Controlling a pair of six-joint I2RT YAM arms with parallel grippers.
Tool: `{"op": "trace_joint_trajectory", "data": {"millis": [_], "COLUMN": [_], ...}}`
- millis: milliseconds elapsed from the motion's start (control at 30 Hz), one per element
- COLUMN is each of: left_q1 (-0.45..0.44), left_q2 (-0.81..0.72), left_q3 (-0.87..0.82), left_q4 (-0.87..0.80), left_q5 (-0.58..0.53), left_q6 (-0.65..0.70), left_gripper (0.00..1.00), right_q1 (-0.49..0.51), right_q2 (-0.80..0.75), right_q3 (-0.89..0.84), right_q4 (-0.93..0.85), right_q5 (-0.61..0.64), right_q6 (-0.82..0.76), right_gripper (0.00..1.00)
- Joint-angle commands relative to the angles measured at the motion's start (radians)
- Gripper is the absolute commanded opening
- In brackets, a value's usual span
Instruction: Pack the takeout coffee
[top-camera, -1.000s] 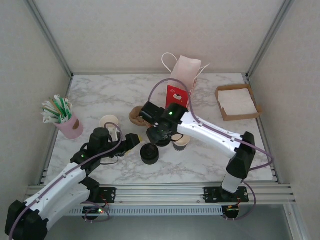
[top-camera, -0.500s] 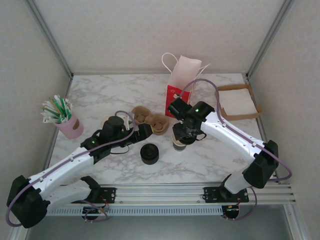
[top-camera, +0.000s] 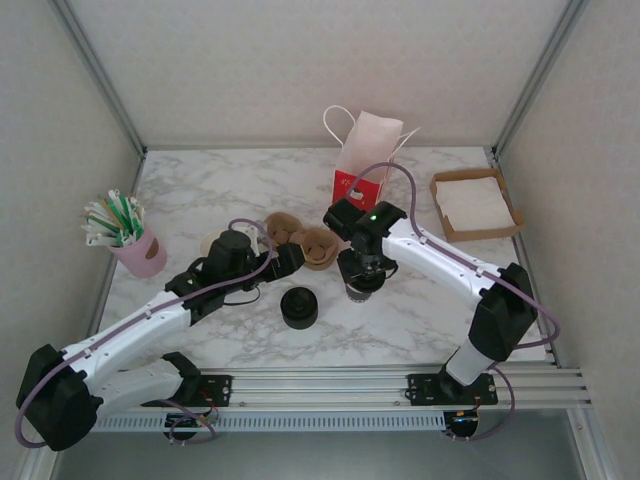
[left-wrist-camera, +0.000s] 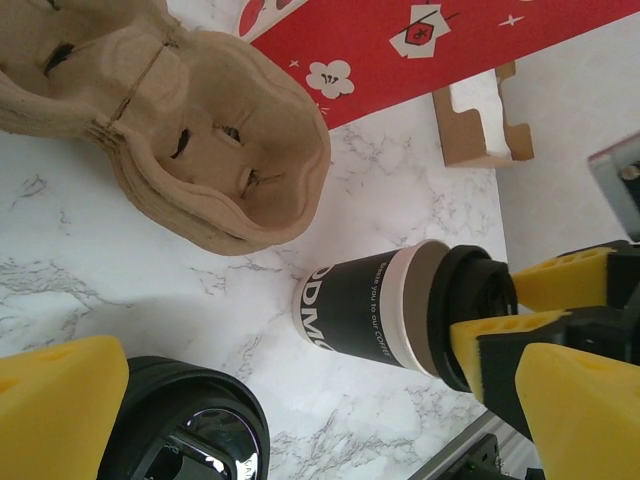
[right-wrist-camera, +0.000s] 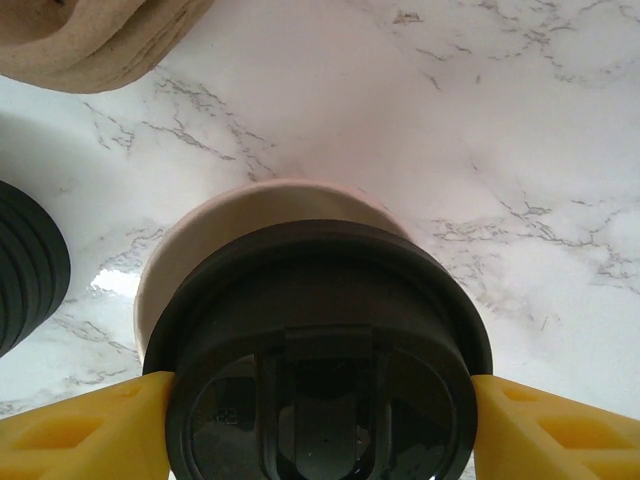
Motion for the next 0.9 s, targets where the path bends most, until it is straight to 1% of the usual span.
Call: {"op": "trace_joint_trajectory", "data": {"millis": [0,300,867], "left_q1": [-0.008,-0.008,-0.008], "left_q2": [-0.026,-0.027,-0.022], "left_q3": [0.009,0.001,-0.010], "left_q4": [-0.002,0.002,0.013], "left_q5": [-0.027,-0.024,-0.019], "left_q6": [0.023,0.028,0.027], "left_gripper": [1.00,0.99,1.00], "right_q1": [-0.002,-0.001,-0.001], "right_q2": [0.027,0.054,0.073], "right_q3": [0.050,0.062,0.035], "right_q4": [-0.013,-0.013,0.007], "right_q5": [-0.007,-0.012,-0.027], "right_q6": [-0.014,-0.019,-0.016], "right_gripper": [0.71,0.71,0.71]}}
